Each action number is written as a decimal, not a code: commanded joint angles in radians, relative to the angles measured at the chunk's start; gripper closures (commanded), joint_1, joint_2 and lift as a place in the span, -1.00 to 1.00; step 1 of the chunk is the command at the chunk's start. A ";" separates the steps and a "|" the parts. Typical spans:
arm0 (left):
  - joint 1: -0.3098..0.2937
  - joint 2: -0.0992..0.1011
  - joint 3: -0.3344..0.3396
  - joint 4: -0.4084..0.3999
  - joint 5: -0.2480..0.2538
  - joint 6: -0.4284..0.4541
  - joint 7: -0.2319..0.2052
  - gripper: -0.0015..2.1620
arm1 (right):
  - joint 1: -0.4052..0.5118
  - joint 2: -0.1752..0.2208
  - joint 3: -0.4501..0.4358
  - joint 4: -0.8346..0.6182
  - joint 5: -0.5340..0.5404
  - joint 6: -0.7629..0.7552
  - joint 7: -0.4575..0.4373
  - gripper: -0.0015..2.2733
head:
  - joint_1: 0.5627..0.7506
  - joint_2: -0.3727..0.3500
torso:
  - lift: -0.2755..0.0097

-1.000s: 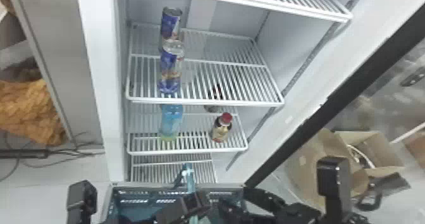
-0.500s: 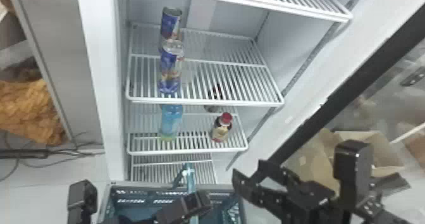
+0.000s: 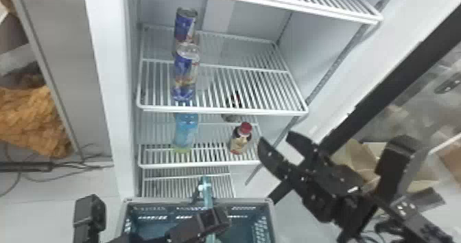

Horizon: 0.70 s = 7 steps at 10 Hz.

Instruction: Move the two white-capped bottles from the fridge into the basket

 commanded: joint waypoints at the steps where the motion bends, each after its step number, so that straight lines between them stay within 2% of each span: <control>1: 0.002 0.000 0.000 0.000 0.000 0.000 0.000 0.10 | -0.022 0.017 0.001 0.087 -0.002 -0.138 0.000 -0.54 | 0.41 -0.94 | 0.93; 3: 0.002 0.000 0.000 0.000 0.000 0.000 0.001 0.10 | -0.044 0.030 0.001 0.227 0.012 -0.408 -0.002 -0.54 | 0.41 -0.94 | 0.93; 4: 0.002 0.000 -0.002 0.000 0.000 0.000 0.001 0.10 | -0.056 0.036 0.003 0.281 0.020 -0.494 -0.013 -0.54 | 0.41 -0.94 | 0.93; 7: 0.002 0.000 -0.002 0.000 -0.002 -0.002 0.001 0.10 | -0.093 0.042 0.021 0.414 0.018 -0.634 -0.016 -0.54 | 0.41 -0.94 | 0.93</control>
